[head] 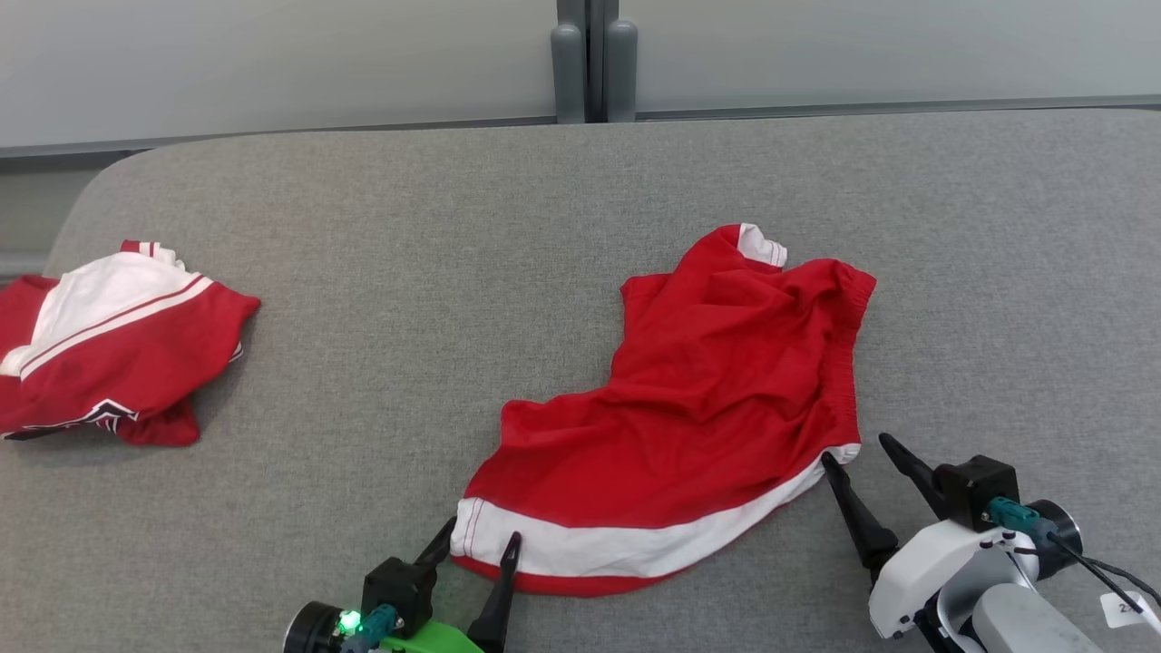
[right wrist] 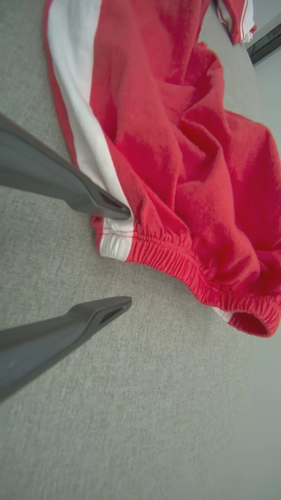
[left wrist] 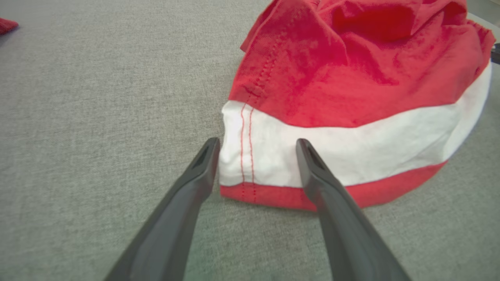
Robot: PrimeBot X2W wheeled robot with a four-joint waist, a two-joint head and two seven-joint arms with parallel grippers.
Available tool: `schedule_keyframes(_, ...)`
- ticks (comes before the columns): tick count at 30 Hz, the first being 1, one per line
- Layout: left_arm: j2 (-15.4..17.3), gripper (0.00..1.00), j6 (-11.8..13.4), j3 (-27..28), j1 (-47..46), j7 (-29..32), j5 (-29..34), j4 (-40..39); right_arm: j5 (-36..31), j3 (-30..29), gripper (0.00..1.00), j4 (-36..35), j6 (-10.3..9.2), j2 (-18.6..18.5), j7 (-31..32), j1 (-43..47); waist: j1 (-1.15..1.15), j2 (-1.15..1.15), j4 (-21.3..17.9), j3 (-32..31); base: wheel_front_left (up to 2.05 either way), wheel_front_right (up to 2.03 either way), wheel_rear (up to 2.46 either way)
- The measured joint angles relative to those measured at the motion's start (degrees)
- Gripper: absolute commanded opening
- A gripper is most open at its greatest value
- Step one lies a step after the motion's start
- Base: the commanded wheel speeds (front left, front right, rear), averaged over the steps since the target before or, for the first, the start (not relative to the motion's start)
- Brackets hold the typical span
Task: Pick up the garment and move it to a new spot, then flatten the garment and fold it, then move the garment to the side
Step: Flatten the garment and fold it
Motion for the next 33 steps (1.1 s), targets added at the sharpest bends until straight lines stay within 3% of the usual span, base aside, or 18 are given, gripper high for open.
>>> schedule_keyframes(10,-0.01,1.00,-0.01,-3.42,-3.47,-0.01,-2.99,2.77,7.06,11.32,1.00,0.99,0.00,-5.13,-0.05,-4.24,0.00,0.00,1.11,1.66,0.00,0.00,0.00)
schedule_keyframes(11,-0.04,0.43,-0.01,-3.91,-3.78,-0.01,-3.57,3.00,7.83,12.01,0.44,0.67,0.00,-5.53,-0.05,-4.53,0.00,0.00,1.27,1.83,0.00,0.00,0.00)
schedule_keyframes(12,-0.05,0.00,-0.01,-4.22,-3.98,-0.01,-3.96,3.14,8.25,12.50,0.18,0.26,0.00,-5.89,-0.05,-4.71,0.00,0.00,1.41,1.96,0.00,0.00,0.00)
schedule_keyframes(13,-0.05,0.00,-0.01,-4.42,-4.22,-0.01,-4.60,3.15,8.83,12.83,0.00,-0.37,0.00,-6.30,-0.05,-4.81,0.00,0.00,1.57,2.11,0.00,0.00,0.00)
schedule_keyframes(19,-0.09,0.00,-0.01,-4.69,-4.89,-0.01,-7.97,2.00,9.99,12.39,0.00,-5.67,0.00,-7.48,-0.05,-4.55,0.00,0.00,1.97,2.31,0.00,0.00,0.00)
schedule_keyframes(27,-0.14,0.00,-0.01,-4.59,-5.13,0.00,-19.06,-6.11,7.90,7.58,0.00,-16.67,0.00,-10.26,-0.05,-0.23,0.00,0.00,1.00,1.48,0.00,0.00,0.00)
schedule_keyframes(33,1.94,0.00,-0.01,-5.60,-13.24,3.50,-24.76,-11.74,8.87,5.80,0.00,-20.79,0.00,-11.87,-0.05,-4.63,0.00,0.00,-0.22,2.17,0.00,0.00,0.00)
